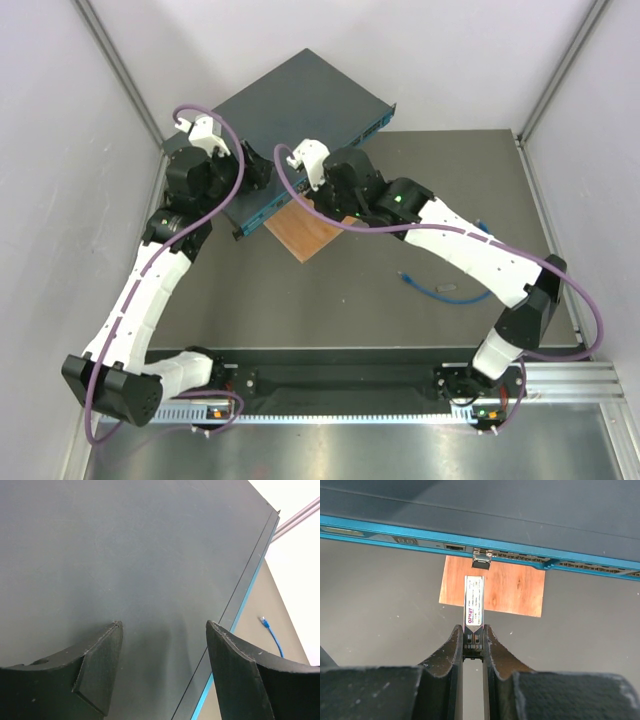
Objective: Insert the plug into the switch port
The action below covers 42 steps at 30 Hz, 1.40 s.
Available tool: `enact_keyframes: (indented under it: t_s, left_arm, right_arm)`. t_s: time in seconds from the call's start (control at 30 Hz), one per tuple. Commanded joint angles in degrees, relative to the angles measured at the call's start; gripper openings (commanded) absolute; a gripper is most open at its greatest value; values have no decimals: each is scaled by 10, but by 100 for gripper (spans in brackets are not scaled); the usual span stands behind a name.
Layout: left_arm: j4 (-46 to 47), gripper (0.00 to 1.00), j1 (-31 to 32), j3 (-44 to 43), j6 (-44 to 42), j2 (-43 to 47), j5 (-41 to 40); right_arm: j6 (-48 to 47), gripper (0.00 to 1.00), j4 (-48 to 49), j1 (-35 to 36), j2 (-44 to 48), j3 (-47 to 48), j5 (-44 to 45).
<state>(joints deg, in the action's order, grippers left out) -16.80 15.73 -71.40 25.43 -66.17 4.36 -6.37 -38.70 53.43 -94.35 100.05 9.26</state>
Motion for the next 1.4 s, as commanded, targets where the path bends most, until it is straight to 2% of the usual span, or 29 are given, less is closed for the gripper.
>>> enact_keyframes:
  t_s: [0.0,0.5,1.37]
  left_arm:
    - [26,72,-2,1,5,0,7]
    - [31,72,-3,6,19,1,16]
    - [35,72,-2,8,27,0,25]
  right_arm:
    - [-2,0,16,-6,11,29,4]
    - [-9,0,23,-6,-29,73,24]
    - [4,0,16,-12,-35,53,1]
